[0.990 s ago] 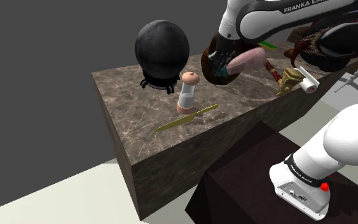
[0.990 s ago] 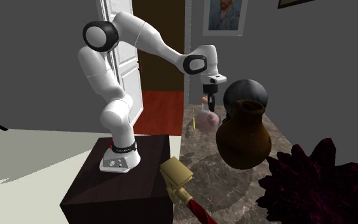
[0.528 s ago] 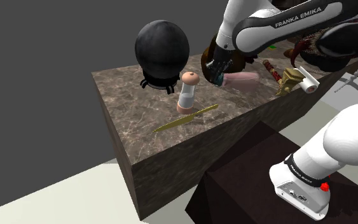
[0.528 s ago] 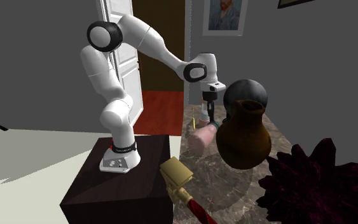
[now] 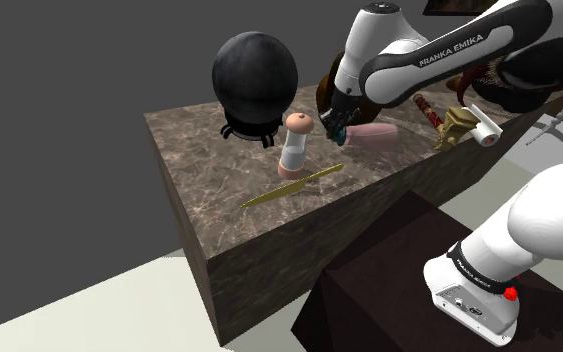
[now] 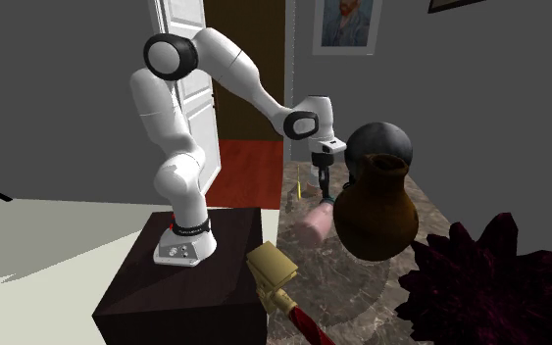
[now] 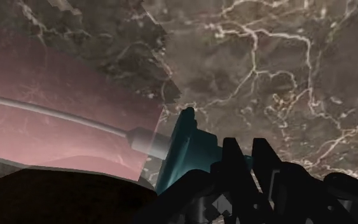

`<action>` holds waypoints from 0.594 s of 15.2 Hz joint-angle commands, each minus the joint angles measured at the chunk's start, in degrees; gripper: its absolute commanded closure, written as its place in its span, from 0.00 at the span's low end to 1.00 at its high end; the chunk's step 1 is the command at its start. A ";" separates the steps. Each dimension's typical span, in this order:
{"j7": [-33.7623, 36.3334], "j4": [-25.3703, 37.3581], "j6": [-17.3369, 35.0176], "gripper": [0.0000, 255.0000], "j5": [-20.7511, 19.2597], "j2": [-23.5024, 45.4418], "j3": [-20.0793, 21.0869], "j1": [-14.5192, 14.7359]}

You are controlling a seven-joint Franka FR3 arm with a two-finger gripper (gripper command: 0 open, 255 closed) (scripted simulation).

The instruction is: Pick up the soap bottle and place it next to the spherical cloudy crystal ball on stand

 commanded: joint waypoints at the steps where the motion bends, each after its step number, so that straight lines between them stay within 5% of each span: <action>1: 0.58 -0.73 1.84 1.00 -0.65 1.08 0.06 -0.20; 9: 2.06 -1.84 5.32 1.00 -2.20 3.57 0.31 -0.66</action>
